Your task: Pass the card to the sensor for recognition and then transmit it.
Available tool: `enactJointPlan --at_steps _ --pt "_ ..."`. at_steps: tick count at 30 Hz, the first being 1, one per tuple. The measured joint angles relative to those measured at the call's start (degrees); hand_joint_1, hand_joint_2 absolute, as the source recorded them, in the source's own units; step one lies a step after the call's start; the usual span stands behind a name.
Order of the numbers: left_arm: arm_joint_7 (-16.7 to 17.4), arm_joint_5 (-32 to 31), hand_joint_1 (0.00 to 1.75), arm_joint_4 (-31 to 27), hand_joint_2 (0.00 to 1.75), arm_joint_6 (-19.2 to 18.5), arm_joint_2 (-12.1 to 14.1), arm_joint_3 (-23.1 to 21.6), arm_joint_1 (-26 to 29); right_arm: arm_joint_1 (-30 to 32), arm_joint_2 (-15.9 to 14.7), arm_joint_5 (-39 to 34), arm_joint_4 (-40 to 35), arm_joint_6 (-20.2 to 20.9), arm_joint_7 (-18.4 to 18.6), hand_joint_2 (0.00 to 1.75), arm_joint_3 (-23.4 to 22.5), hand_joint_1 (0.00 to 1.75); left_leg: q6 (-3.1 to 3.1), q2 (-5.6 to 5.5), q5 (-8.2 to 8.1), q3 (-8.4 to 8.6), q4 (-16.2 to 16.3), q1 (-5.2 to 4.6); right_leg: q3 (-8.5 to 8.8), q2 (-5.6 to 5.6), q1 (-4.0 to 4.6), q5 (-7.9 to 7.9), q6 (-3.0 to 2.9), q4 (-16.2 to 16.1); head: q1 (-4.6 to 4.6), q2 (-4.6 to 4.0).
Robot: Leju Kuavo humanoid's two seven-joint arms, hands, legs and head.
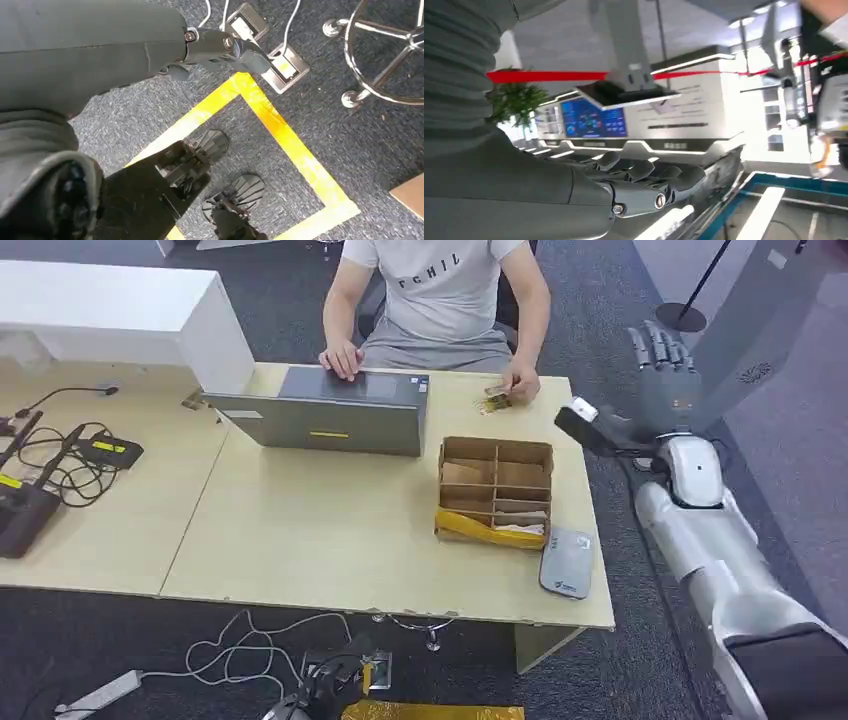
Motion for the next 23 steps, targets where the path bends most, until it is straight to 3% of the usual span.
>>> enactJointPlan --at_steps 3,6,11,17,18,21,23 --pt "-0.2 0.2 0.00 0.0 0.00 0.0 0.3 0.3 0.4 -1.9 -4.9 -1.6 2.1 -0.1 -1.6 1.75 -2.1 0.00 0.00 -0.10 0.00 0.00 0.0 -0.01 0.02 -0.08 -0.01 0.00 0.00 0.0 0.00 0.00" --pt "-1.0 0.7 0.00 0.0 0.00 0.1 0.4 0.9 0.7 -3.0 -8.9 -0.5 4.0 4.3 2.5 1.75 -3.3 0.00 0.01 0.00 -0.02 0.07 0.0 -0.01 0.00 0.01 -0.01 0.00 0.01 0.0 0.00 0.00" --pt "-2.0 1.2 0.00 0.1 0.00 0.2 0.9 2.0 1.7 -3.1 -17.1 -2.5 8.6 7.7 5.0 1.75 -5.8 0.00 0.02 -0.22 -0.02 0.02 0.0 0.00 0.01 -0.26 0.00 -0.02 0.02 -0.1 -0.02 0.00" --pt "-2.7 1.9 0.00 0.2 0.00 -0.5 1.4 3.2 2.0 3.0 -23.9 -13.5 12.8 16.1 9.8 1.75 -11.0 0.00 0.04 -0.21 -0.09 0.02 0.0 0.04 0.07 -0.26 0.04 -0.03 0.02 -0.1 -0.02 0.00" --pt "-2.8 1.9 0.00 0.2 1.75 -0.6 1.5 3.5 2.1 4.6 -24.8 -17.1 13.4 18.6 10.3 1.75 -12.5 0.00 0.04 -0.20 -0.09 0.03 0.0 0.05 0.07 -0.26 0.05 -0.03 0.02 -0.1 0.00 0.00" --pt "-3.0 2.3 0.00 0.2 1.75 -0.9 1.7 4.2 2.3 10.1 -26.4 -27.1 14.8 25.0 12.5 1.75 -17.8 0.00 0.04 -0.24 -0.09 0.05 0.0 0.06 0.08 -0.29 0.05 -0.04 0.01 -0.1 -0.02 0.00" --pt "-3.0 2.4 0.00 0.2 1.75 -0.3 1.8 4.3 2.6 15.6 -27.0 -33.8 15.6 26.8 14.8 1.75 -22.0 0.00 0.04 -0.33 -0.09 0.05 0.0 0.14 0.18 -0.39 0.14 -0.10 0.00 -0.1 -0.02 0.00"
